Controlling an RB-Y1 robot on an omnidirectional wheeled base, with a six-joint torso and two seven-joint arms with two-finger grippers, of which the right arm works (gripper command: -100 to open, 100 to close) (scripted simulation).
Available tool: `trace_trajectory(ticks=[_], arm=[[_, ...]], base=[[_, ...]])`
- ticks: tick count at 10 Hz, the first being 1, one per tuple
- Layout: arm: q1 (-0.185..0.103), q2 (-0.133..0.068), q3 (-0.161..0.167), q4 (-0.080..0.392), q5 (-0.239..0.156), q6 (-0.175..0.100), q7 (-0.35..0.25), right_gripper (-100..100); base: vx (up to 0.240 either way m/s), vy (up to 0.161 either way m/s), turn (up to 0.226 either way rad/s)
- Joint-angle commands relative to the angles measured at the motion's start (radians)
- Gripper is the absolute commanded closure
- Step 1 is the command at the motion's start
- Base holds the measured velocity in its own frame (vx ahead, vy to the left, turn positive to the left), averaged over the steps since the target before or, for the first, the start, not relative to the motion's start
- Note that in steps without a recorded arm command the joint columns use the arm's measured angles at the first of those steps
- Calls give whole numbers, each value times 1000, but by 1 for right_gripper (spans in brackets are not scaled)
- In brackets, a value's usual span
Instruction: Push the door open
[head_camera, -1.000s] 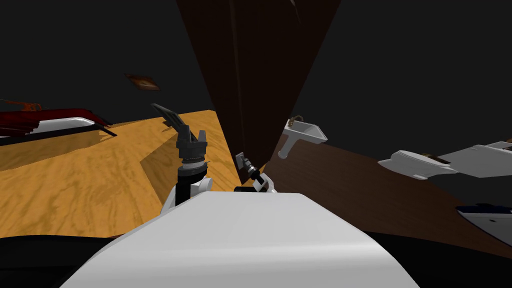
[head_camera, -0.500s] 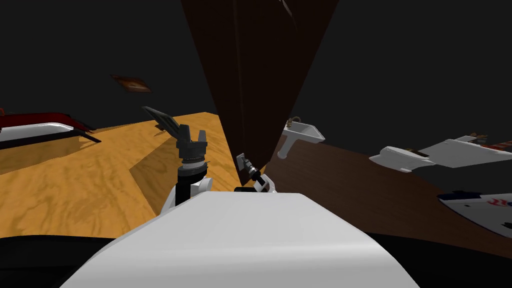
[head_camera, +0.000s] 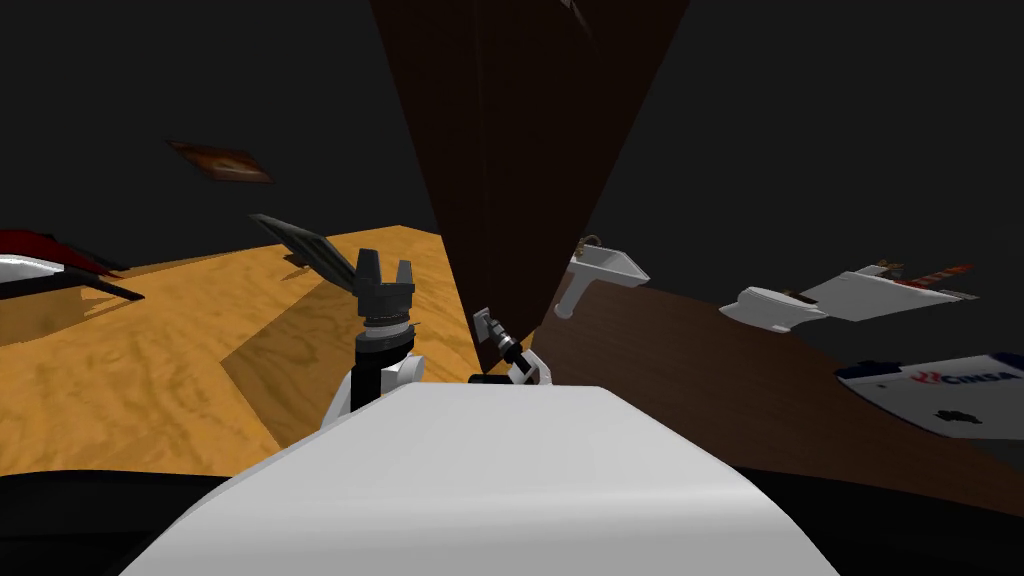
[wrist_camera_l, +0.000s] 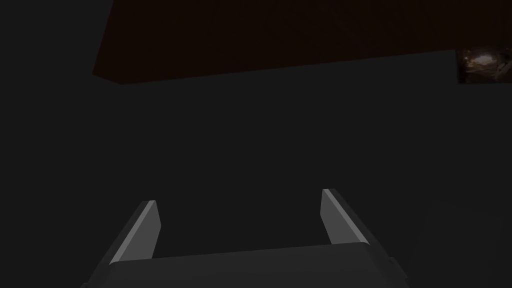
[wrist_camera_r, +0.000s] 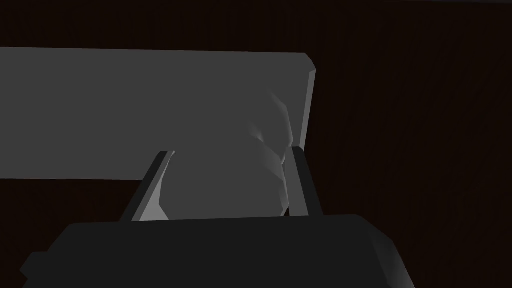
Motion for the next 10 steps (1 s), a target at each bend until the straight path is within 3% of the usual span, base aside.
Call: trace_trajectory(ticks=[1, 9, 10], arm=[[6, -7, -17, -8, 11, 7, -6, 100], [68, 16, -54, -47, 96, 13, -35, 100], [68, 8, -41, -61, 91, 13, -40, -100]], base=[[143, 162, -124], [122, 193, -184], [-52, 26, -77]])
